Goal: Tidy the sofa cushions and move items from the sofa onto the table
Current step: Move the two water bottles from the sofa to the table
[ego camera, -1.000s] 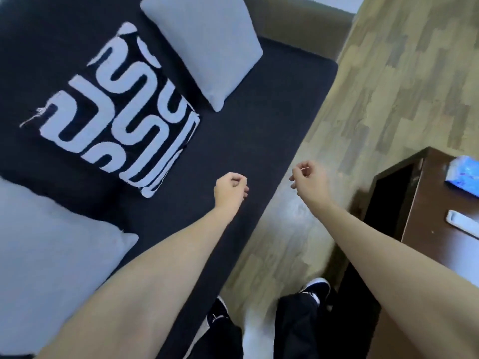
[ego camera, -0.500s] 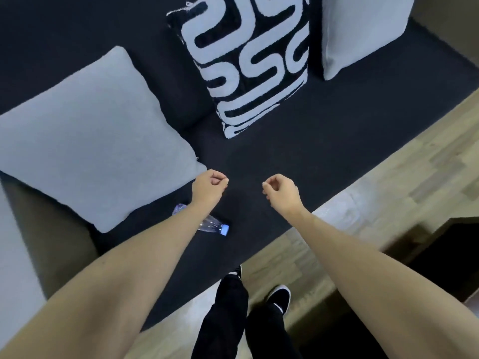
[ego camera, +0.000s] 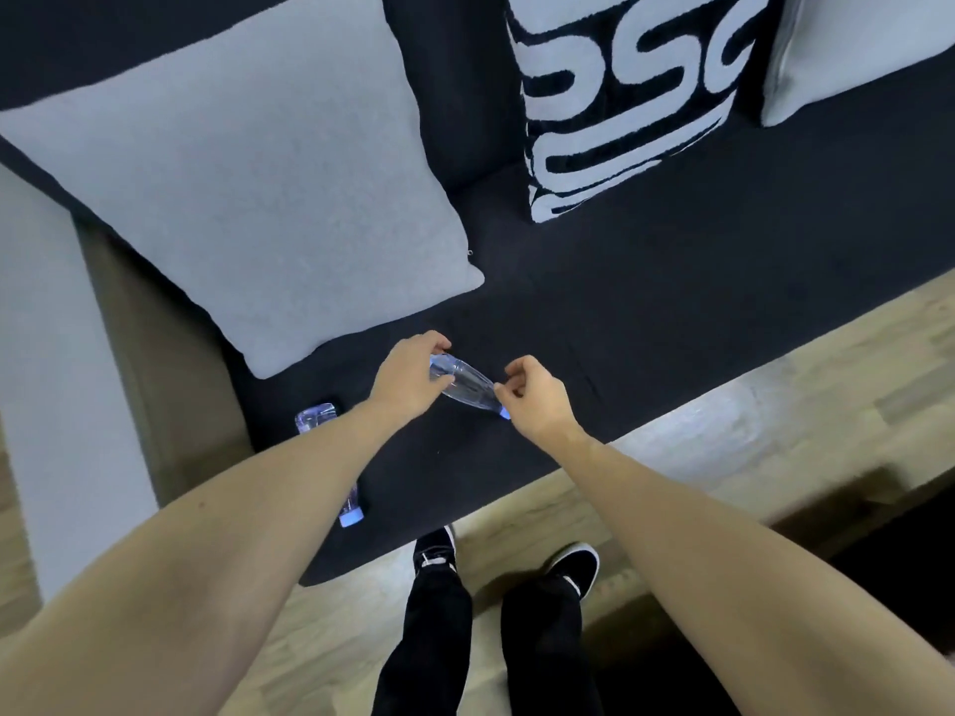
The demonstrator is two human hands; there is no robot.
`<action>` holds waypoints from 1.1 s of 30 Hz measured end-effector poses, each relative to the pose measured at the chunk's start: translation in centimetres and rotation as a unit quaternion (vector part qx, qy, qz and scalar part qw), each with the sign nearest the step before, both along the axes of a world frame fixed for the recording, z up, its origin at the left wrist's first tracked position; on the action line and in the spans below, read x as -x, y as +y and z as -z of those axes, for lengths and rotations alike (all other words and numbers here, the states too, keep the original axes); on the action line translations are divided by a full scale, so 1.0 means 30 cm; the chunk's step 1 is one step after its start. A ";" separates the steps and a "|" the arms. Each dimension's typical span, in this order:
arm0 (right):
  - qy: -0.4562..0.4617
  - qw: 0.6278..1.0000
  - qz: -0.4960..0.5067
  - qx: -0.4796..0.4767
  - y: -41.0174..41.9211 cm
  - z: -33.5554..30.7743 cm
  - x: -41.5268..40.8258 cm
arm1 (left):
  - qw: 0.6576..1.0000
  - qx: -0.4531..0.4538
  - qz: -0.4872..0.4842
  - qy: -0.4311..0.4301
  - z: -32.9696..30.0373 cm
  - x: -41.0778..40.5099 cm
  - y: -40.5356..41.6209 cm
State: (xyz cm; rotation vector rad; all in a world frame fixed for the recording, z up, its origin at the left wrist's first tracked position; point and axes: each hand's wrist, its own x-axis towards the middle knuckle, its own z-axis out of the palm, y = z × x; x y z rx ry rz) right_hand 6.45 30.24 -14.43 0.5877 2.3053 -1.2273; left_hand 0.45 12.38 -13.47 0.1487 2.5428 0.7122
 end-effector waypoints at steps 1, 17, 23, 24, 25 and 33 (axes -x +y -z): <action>-0.002 1.000 -0.022 -0.020 -0.019 0.021 -0.005 | 0.999 0.014 0.042 0.005 0.020 -0.002 -0.012; 0.010 0.972 -0.133 -0.193 -0.136 0.262 0.022 | 0.914 0.179 0.333 0.144 0.274 0.056 -0.056; 0.046 0.983 -0.083 -0.158 -0.103 0.232 0.032 | 0.918 0.159 0.344 0.119 0.251 0.107 -0.039; 0.051 0.988 -0.055 -0.134 -0.089 0.220 0.036 | 0.924 0.146 0.335 0.113 0.241 0.115 -0.036; 0.057 0.993 -0.024 -0.099 -0.078 0.208 0.041 | 0.932 0.131 0.322 0.106 0.232 0.121 -0.037; 0.154 0.967 0.183 0.090 0.072 0.035 0.060 | 0.988 -0.075 0.136 0.013 0.117 0.125 0.075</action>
